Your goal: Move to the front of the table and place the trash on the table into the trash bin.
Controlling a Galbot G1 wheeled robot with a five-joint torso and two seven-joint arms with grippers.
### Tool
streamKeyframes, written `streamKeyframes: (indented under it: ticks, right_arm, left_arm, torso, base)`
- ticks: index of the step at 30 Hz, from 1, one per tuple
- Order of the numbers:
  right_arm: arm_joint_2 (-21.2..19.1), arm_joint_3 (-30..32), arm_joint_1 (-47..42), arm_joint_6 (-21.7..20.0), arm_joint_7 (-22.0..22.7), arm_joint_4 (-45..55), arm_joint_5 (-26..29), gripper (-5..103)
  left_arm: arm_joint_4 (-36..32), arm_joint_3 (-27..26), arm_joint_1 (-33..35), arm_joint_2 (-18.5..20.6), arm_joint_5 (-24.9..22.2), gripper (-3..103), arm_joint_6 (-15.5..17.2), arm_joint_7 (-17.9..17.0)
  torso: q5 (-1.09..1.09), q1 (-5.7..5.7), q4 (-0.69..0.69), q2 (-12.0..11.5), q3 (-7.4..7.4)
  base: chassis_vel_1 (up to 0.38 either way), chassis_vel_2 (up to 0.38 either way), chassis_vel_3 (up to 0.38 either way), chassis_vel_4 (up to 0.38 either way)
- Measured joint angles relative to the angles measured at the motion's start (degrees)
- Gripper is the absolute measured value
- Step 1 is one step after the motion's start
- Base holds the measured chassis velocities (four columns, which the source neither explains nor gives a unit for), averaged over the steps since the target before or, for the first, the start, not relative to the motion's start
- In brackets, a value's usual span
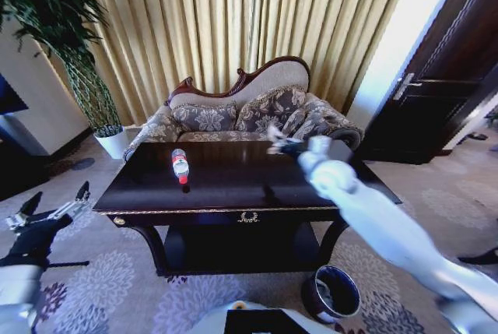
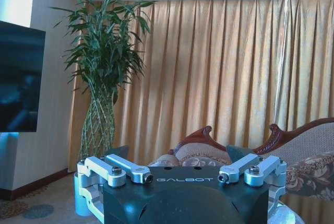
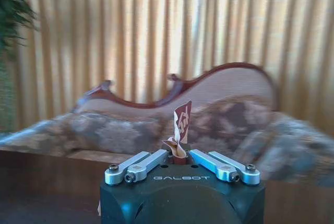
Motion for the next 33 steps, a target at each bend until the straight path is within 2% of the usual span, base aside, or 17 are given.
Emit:
streamKeyframes:
  ticks: [1,2,4,7,10,11,13,17,26,33]
  right_arm:
    - [-1.0,2.6,-2.5,0.1,0.1,0.9,0.0,0]
    - [-1.0,2.6,-2.5,0.1,0.1,0.9,0.0,0]
    - [-2.7,10.3,-9.7,0.2,0.7,3.7,0.1,0]
    - [-2.8,15.1,-14.6,0.2,1.3,5.6,0.5,0]
    - [-1.2,23.5,-23.2,0.1,1.8,9.2,0.7,0]
    - [-1.2,23.5,-23.2,0.1,1.8,9.2,0.7,0]
    - [1.4,28.9,-29.6,0.1,1.7,13.0,0.3,0]
    - [4.2,33.6,-36.9,0.1,0.1,17.9,-0.6,0]
    - [10.4,36.2,-45.4,1.4,-1.2,24.5,-5.2,0]
    - [13.3,36.7,-47.8,2.5,-1.2,26.2,-7.2,0]
  left_arm:
    - [0.0,-0.1,0.0,0.0,0.0,100,0.0,-0.1]
    - [0.0,-0.1,0.0,0.0,0.0,100,0.0,-0.1]
    - [0.0,-0.2,-0.2,0.6,-0.1,100,0.0,-0.1]
    - [0.0,-0.3,-0.5,1.6,-0.3,100,0.3,-0.1]
    - [0.0,-0.6,-1.5,4.5,-2.3,100,2.2,-0.2]
    - [0.0,-0.6,-1.5,4.5,-2.3,100,2.2,-0.2]
    - [0.5,-0.2,-2.7,7.3,-3.9,100,3.7,-1.1]
    - [0.9,-0.1,-3.3,9.7,-5.5,100,4.6,-1.7]
    - [0.9,-0.3,-3.1,13.2,-8.2,100,5.3,-2.7]
    - [0.7,-0.2,-2.6,13.2,-8.3,100,5.3,-2.6]
  torso:
    - [0.00,0.00,0.01,0.0,0.00]
    - [0.00,0.00,0.01,0.0,0.00]
    - [-0.02,-0.01,0.03,0.0,0.00]
    - [0.00,-0.01,0.05,0.0,0.00]
    - [-0.02,0.00,0.04,0.0,0.00]
    - [-0.02,0.00,0.04,0.0,0.00]
    - [-0.02,0.00,0.03,0.0,0.00]
    - [-0.03,-0.01,0.02,0.0,0.00]
    - [-0.02,0.00,0.04,0.0,0.00]
    - [-0.03,0.00,0.04,0.0,0.00]
  base:
    - [0.000,0.000,0.000,0.000]
    - [0.000,0.000,0.000,0.000]
    - [0.000,0.000,0.000,0.000]
    - [0.000,0.000,0.000,0.000]
    - [0.000,0.000,0.000,0.000]
    - [0.000,0.000,0.000,0.000]
    - [0.000,0.000,0.000,0.000]
    - [0.000,0.000,0.000,0.000]
    - [0.000,0.000,0.000,0.000]
    - [0.000,0.000,0.000,0.000]
